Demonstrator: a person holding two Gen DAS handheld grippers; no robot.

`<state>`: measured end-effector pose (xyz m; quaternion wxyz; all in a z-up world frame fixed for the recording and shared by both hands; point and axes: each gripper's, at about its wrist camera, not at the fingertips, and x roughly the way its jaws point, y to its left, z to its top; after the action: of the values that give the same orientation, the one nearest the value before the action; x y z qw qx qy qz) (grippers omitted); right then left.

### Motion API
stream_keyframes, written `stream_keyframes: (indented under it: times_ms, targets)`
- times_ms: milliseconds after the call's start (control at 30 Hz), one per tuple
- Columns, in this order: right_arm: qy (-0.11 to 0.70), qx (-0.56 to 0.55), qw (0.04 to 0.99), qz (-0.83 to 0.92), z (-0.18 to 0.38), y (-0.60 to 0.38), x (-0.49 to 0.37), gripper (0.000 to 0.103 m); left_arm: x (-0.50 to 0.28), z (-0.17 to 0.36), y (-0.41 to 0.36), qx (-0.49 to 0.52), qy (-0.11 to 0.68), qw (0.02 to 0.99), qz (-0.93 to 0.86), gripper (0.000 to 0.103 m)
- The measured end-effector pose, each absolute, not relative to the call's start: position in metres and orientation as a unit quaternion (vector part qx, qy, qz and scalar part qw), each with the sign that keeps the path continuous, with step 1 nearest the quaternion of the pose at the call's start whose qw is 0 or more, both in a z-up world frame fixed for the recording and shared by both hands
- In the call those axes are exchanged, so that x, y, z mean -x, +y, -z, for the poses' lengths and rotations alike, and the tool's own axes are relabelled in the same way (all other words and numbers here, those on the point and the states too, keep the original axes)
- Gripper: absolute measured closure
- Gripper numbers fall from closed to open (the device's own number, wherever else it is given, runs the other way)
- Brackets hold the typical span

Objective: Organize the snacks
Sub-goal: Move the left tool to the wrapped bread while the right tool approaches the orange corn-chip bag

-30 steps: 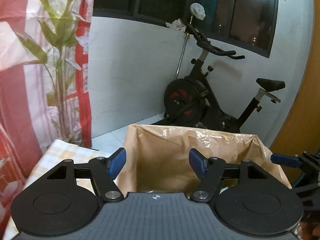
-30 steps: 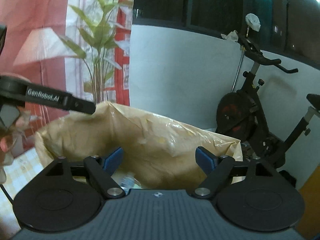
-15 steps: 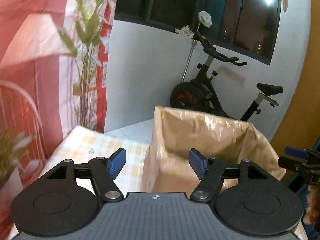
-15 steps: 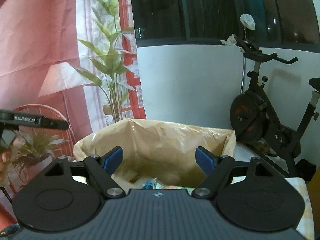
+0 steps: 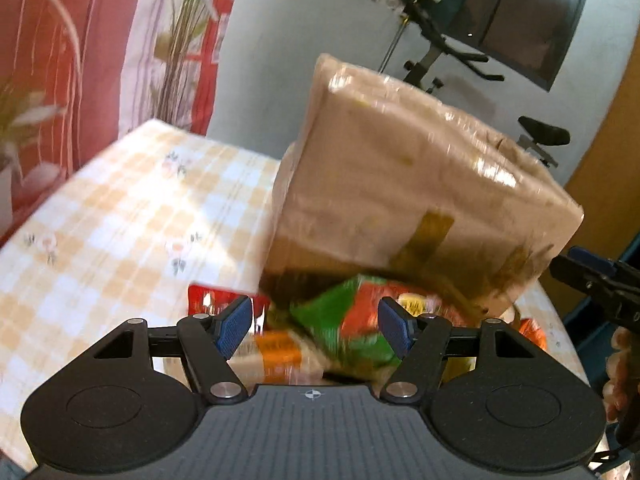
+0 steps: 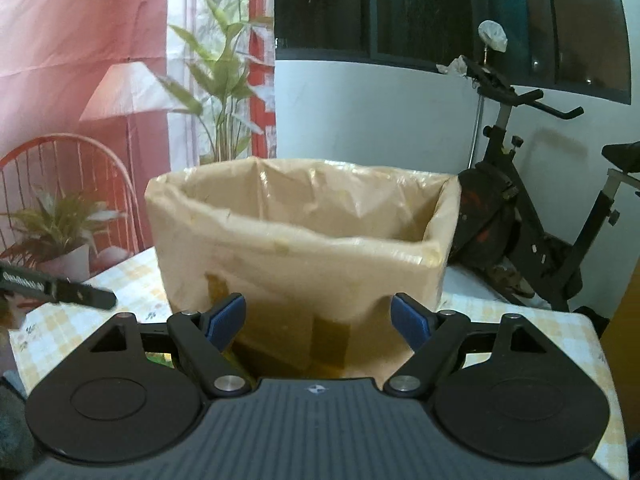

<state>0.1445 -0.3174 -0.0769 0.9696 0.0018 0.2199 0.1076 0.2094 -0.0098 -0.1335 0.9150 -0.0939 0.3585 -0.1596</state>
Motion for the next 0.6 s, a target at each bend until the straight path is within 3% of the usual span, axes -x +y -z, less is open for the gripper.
stream_keyframes:
  times_ms: [467, 600]
  targets:
    - [0.252, -0.012, 0.965, -0.071, 0.111, -0.340, -0.131, 0.021, -0.198, 0.173, -0.046, 0.032, 0.432, 0.877, 0.209, 0.026]
    - [0.260, -0.021, 0.964, -0.060, 0.117, -0.347, -0.127, 0.021, -0.193, 0.179, -0.053, 0.008, 0.434, 0.875, 0.212, 0.016]
